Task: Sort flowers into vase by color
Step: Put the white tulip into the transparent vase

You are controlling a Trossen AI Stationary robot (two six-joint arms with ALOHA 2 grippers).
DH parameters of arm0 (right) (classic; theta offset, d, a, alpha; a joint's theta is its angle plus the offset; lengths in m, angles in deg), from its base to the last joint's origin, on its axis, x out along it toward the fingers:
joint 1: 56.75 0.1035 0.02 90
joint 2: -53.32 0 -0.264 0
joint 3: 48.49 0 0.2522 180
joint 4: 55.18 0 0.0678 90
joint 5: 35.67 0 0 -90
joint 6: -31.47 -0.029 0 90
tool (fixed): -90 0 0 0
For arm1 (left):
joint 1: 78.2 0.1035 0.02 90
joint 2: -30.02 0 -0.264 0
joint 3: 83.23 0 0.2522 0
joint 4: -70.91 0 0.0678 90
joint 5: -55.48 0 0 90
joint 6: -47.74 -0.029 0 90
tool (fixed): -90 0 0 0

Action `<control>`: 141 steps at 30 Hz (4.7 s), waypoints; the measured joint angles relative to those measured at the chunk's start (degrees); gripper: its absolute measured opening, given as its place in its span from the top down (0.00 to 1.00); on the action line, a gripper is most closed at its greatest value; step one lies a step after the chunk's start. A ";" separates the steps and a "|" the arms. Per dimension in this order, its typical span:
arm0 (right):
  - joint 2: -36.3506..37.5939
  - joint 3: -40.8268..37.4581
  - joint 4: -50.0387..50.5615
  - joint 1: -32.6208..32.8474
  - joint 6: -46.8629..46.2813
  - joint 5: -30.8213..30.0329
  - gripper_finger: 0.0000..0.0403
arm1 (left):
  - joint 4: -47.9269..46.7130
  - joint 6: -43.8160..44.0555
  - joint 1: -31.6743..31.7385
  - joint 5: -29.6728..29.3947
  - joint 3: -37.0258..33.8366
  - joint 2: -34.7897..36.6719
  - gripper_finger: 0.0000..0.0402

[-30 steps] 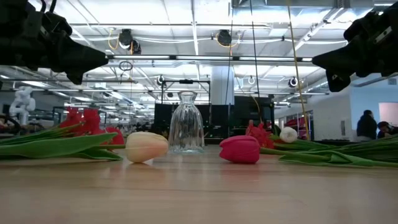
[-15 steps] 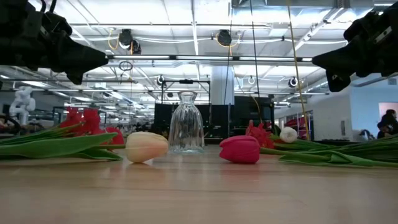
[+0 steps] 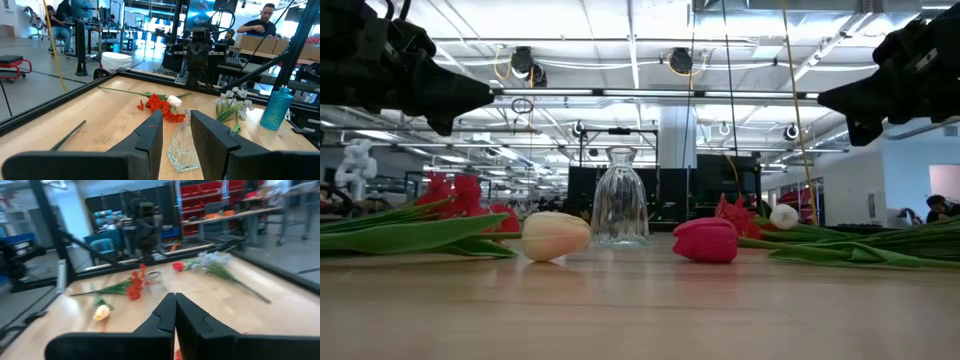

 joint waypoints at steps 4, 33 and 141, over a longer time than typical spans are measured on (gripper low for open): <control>-0.44 0.00 -3.12 0.00 3.62 -7.21 1.00 | 0.02 0.00 0.00 0.00 0.02 0.00 0.74; -53.09 34.82 8.82 -5.83 0.06 -18.52 1.00 | 0.00 0.00 0.00 0.00 0.00 0.00 0.74; -69.73 62.16 4.26 0.99 -11.43 -8.22 1.00 | 0.02 0.00 0.00 0.00 0.01 0.00 0.74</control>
